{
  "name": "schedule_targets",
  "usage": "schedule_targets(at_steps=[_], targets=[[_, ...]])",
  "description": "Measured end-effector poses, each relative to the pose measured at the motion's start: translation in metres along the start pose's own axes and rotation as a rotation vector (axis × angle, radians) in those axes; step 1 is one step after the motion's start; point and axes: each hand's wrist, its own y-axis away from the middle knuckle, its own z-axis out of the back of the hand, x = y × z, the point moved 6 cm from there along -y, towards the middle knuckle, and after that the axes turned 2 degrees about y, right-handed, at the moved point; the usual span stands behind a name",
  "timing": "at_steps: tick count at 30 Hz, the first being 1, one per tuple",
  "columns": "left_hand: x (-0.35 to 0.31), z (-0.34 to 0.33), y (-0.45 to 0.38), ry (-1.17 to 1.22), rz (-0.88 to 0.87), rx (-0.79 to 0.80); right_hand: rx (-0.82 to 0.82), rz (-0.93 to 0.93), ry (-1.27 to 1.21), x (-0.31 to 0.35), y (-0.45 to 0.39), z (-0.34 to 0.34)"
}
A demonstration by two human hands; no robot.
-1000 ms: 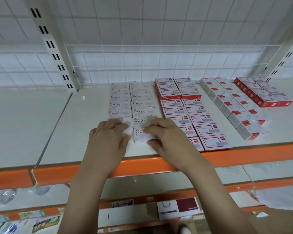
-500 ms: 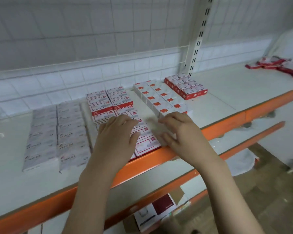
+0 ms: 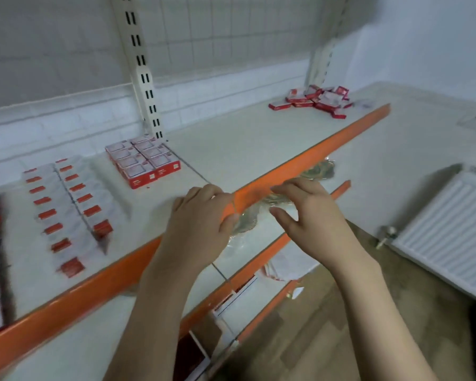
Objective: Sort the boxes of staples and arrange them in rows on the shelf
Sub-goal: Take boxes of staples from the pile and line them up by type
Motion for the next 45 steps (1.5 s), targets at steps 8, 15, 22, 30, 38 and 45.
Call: schedule_targets(at_steps=[8,15,22,30,38,45], targets=[[-0.096,-0.07,-0.08,-0.027,-0.076,0.089,-0.001,-0.12,0.036,-0.137,-0.012,0.037],[-0.12,-0.112,-0.153,-0.015,-0.082,0.132,0.049,-0.164,0.01,-0.21,-0.045,0.028],[-0.135,-0.15,-0.268,0.021,-0.127,0.109,0.013,-0.217,0.074,-0.29,-0.123,0.037],[-0.141,-0.183,-0.365,0.042,-0.141,0.149,0.01,-0.245,0.105,-0.352,-0.188,0.031],[-0.142,-0.219,-0.423,0.003,-0.043,0.172,0.051,-0.242,0.057,-0.41,-0.234,0.016],[-0.147,-0.246,-0.474,0.027,0.15,0.077,0.108,-0.166,0.033,-0.462,-0.279,0.014]])
